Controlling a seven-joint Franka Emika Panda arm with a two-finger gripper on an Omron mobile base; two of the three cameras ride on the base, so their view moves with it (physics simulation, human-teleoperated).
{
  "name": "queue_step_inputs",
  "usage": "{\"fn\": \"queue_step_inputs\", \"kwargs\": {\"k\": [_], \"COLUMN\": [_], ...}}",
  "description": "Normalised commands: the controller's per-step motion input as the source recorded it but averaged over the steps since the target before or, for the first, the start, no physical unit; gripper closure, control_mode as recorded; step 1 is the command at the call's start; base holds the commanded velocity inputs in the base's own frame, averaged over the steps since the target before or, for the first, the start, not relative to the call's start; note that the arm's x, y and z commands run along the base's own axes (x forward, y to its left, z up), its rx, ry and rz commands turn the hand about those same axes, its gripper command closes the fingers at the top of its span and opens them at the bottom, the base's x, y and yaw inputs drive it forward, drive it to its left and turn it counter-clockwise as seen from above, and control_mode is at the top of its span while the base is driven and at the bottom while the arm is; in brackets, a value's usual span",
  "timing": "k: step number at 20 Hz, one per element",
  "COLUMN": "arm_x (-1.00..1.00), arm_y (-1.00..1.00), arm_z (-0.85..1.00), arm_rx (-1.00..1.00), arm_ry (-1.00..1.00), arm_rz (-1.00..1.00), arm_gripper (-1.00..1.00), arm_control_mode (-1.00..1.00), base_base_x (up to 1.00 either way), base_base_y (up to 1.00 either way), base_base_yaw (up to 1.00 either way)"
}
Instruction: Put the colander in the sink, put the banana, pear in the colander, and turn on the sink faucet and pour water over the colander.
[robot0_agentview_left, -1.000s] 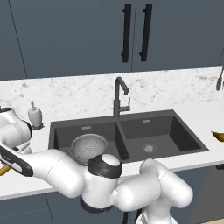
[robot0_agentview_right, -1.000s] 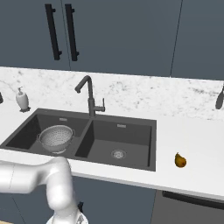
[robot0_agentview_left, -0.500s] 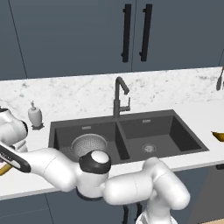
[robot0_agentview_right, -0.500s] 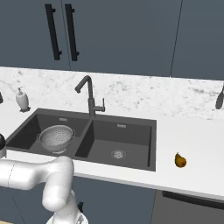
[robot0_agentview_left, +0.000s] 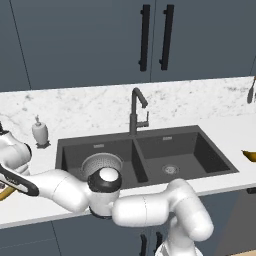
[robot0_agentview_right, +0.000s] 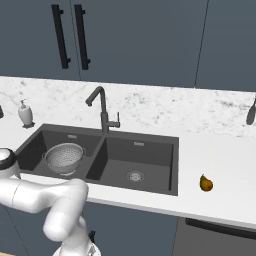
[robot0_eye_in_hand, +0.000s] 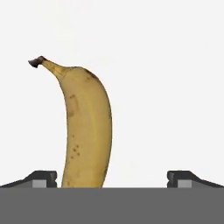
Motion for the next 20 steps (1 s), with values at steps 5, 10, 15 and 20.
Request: {"fn": "queue_step_inputs", "kwargs": {"k": [5,10,15,20], "arm_x": [0.12,0.09,0.00,0.00], "arm_y": [0.16,0.16,0.03,0.00], "arm_z": [-0.14,-0.24,-0.51,-0.35], "arm_rx": [0.00,0.00,0.00,-0.01], "arm_ry": [0.00,0.00,0.00,0.00], "arm_rz": [0.00,0.00,0.00,0.00], "arm_gripper": [-1.00,-1.00,1.00,1.00], "arm_control_mode": [-1.00,-1.00,-1.00,-1.00], "base_base_x": [0.00,0.00,0.00,0.00], "base_base_y": [0.00,0.00,0.00,0.00], "base_base_yaw": [0.00,0.00,0.00,0.00]}}
